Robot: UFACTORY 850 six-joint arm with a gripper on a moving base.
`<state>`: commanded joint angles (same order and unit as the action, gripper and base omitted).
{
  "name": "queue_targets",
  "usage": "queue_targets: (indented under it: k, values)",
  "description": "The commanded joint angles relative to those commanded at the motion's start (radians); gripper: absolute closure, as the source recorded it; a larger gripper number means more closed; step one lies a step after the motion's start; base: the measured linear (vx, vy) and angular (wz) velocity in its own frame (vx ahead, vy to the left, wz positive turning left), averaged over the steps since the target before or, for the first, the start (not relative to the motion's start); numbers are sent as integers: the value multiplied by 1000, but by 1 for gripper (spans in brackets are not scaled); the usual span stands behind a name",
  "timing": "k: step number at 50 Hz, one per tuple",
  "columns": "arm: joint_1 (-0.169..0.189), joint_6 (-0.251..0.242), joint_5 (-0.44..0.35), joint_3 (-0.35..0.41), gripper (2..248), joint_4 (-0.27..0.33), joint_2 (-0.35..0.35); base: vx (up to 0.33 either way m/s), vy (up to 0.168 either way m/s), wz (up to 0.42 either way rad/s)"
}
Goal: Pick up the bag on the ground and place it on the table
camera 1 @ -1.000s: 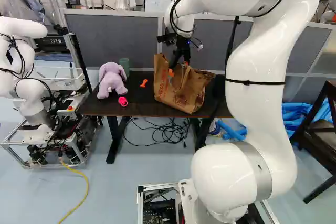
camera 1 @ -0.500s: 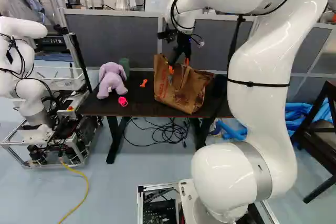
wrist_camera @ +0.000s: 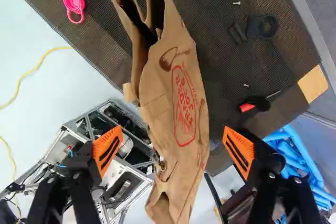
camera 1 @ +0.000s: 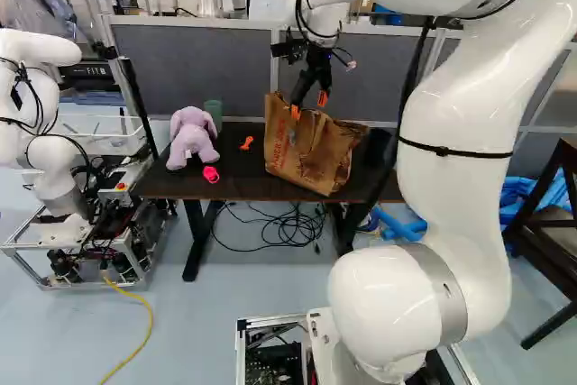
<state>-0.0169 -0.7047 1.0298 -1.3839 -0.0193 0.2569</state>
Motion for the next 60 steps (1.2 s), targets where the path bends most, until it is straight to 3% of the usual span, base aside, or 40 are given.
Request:
queue_targets:
  k: [48,60]
  values:
    - [0,0,207,-16,3,0,-126,0,0,0]
    - [0,0,225,-18,3,0,-135,0,0,0]
